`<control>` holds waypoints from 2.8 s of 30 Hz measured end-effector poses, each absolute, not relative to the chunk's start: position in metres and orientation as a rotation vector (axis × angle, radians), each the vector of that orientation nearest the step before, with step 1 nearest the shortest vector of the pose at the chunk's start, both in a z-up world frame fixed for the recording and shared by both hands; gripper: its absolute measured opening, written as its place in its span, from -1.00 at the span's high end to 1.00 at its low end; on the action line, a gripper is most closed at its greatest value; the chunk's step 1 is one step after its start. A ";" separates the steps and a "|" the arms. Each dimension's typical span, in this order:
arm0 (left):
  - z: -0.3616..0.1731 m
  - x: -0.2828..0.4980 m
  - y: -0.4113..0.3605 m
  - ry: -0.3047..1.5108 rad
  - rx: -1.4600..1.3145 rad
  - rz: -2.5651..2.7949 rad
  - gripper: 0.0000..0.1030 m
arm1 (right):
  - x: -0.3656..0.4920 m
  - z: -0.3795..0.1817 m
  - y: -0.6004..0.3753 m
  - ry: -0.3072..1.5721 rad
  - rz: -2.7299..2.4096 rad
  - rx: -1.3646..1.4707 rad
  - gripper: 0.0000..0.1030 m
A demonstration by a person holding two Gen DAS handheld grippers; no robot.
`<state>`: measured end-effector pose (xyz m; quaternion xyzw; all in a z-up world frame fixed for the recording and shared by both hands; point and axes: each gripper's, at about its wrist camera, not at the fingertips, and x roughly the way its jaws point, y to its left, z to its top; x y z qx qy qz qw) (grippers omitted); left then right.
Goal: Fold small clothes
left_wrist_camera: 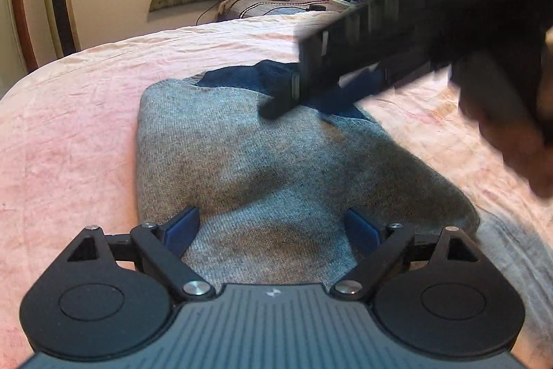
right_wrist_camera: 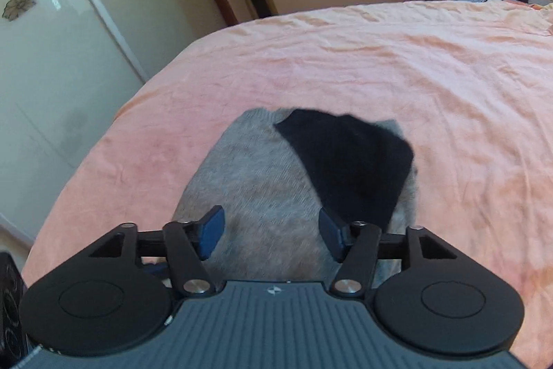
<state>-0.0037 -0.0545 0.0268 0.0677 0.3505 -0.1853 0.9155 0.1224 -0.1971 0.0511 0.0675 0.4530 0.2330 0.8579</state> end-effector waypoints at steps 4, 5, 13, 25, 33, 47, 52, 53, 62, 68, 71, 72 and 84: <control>0.028 -0.005 -0.056 0.728 0.149 -0.380 -0.80 | 0.116 0.040 -0.203 0.896 0.488 0.127 -0.24; 0.029 -0.005 -0.054 0.731 0.144 -0.379 -0.80 | 0.114 0.046 -0.205 0.909 0.469 0.140 -0.20; 0.062 -0.058 -0.013 0.643 0.055 -0.284 -0.82 | 0.012 0.076 -0.233 0.721 0.376 0.155 -1.00; 0.017 -0.090 -0.001 0.816 -0.030 -0.073 -1.00 | -0.054 0.017 -0.191 0.814 0.091 -0.035 -1.00; 0.019 -0.078 -0.011 0.887 -0.013 -0.009 -1.00 | -0.048 0.019 -0.192 0.860 0.052 0.002 -1.00; 0.021 -0.074 -0.012 0.923 0.010 -0.011 -1.00 | -0.048 0.018 -0.192 0.855 0.041 0.002 -1.00; 0.022 -0.074 -0.013 0.927 0.010 -0.006 -1.00 | -0.048 0.018 -0.191 0.854 0.041 0.002 -1.00; 0.022 -0.074 -0.013 0.927 0.009 -0.005 -1.00 | -0.048 0.018 -0.191 0.854 0.040 0.002 -1.00; 0.021 -0.073 -0.012 0.920 0.007 -0.004 -1.00 | -0.048 0.018 -0.191 0.856 0.041 0.002 -1.00; 0.021 -0.073 -0.012 0.921 0.005 -0.003 -1.00 | -0.048 0.018 -0.192 0.856 0.041 0.002 -1.00; 0.021 -0.073 -0.012 0.920 0.005 -0.003 -1.00 | -0.048 0.018 -0.192 0.856 0.041 0.002 -1.00; 0.021 -0.073 -0.012 0.920 0.005 -0.003 -1.00 | -0.048 0.018 -0.192 0.856 0.041 0.002 -1.00; 0.029 -0.084 -0.004 0.867 0.003 -0.008 -1.00 | -0.046 0.026 -0.208 0.855 0.050 0.086 -1.00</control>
